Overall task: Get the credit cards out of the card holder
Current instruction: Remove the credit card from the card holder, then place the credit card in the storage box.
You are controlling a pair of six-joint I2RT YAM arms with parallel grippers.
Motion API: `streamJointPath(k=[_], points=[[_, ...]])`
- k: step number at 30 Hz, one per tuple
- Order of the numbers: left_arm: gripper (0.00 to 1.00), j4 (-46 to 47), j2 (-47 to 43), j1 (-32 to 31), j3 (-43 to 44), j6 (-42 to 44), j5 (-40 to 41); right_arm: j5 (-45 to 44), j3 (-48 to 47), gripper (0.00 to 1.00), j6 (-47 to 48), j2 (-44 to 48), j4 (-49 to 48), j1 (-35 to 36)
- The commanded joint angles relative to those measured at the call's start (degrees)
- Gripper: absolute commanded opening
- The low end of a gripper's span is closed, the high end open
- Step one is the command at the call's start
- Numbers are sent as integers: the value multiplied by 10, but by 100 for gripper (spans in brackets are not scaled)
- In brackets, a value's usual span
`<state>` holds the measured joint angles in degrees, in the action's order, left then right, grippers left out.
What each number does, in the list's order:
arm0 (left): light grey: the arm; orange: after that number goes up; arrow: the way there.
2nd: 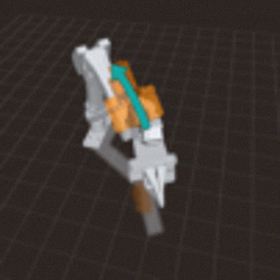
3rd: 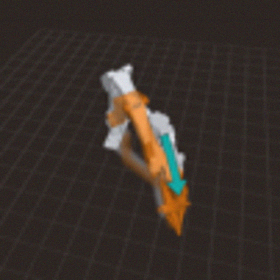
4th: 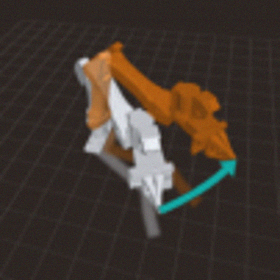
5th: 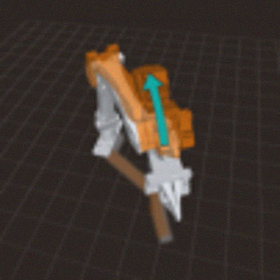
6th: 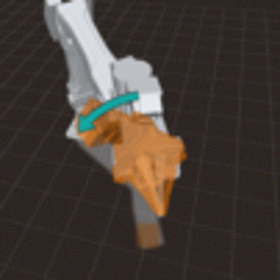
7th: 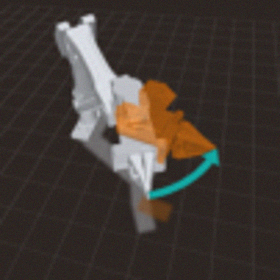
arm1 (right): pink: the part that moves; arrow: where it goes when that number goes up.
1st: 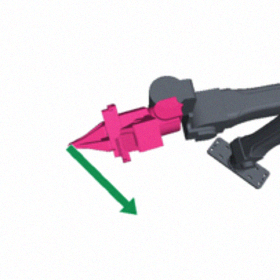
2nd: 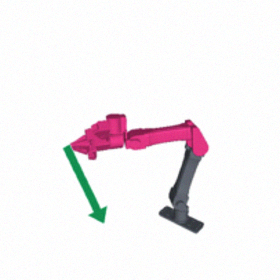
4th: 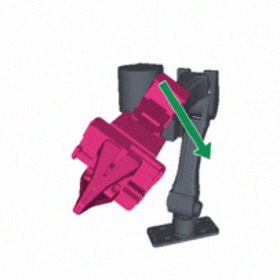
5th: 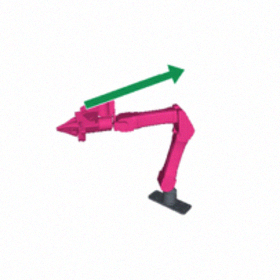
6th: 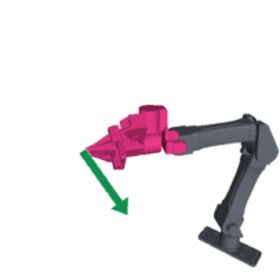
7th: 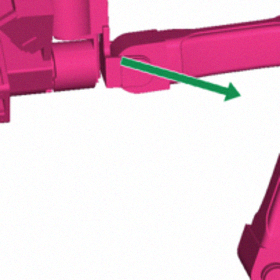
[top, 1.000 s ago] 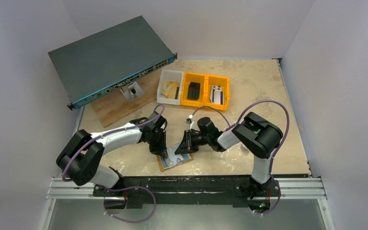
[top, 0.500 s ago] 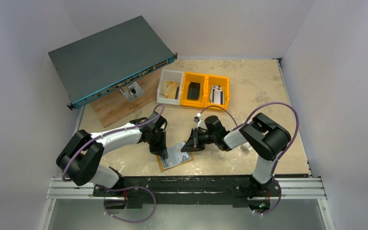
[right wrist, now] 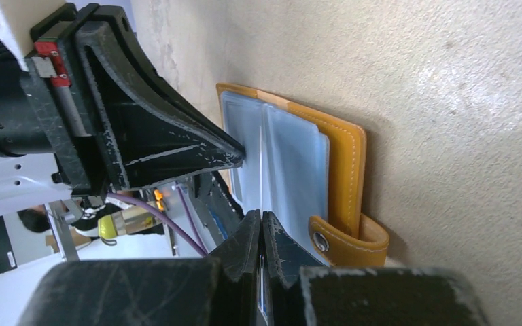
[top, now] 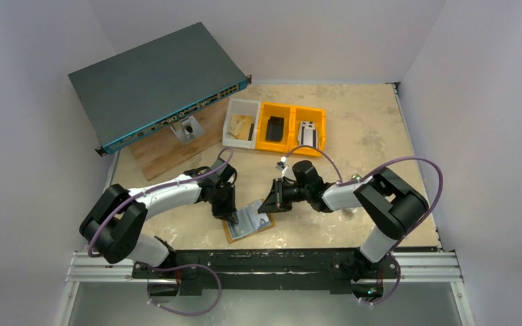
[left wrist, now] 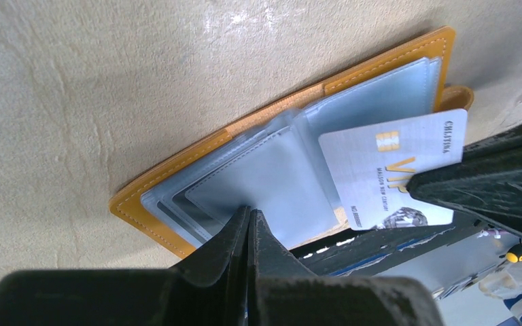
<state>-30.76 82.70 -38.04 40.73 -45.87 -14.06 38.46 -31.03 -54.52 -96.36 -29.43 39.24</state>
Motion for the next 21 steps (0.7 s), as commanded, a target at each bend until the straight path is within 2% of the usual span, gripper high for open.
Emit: streamJointPath(k=[1, 9, 11, 13, 18, 21], points=[[0, -33, -1, -3, 0, 20, 57, -12, -26, 0, 17, 35, 41, -4], [0, -46, -32, -3, 42, 29, 47, -48, -45, 0, 49, 90, 123, -21], [5, -59, -49, -3, 64, 32, 47, -51, -52, 0, 54, 106, 139, -28], [15, -75, -69, -3, 86, 36, 47, -58, -61, 0, 58, 122, 157, -35], [52, -100, -120, 1, 118, 47, 53, -74, -76, 0, 57, 161, 182, -58], [72, -107, -147, 7, 121, 51, 53, -87, -84, 0, 56, 181, 193, -74]])
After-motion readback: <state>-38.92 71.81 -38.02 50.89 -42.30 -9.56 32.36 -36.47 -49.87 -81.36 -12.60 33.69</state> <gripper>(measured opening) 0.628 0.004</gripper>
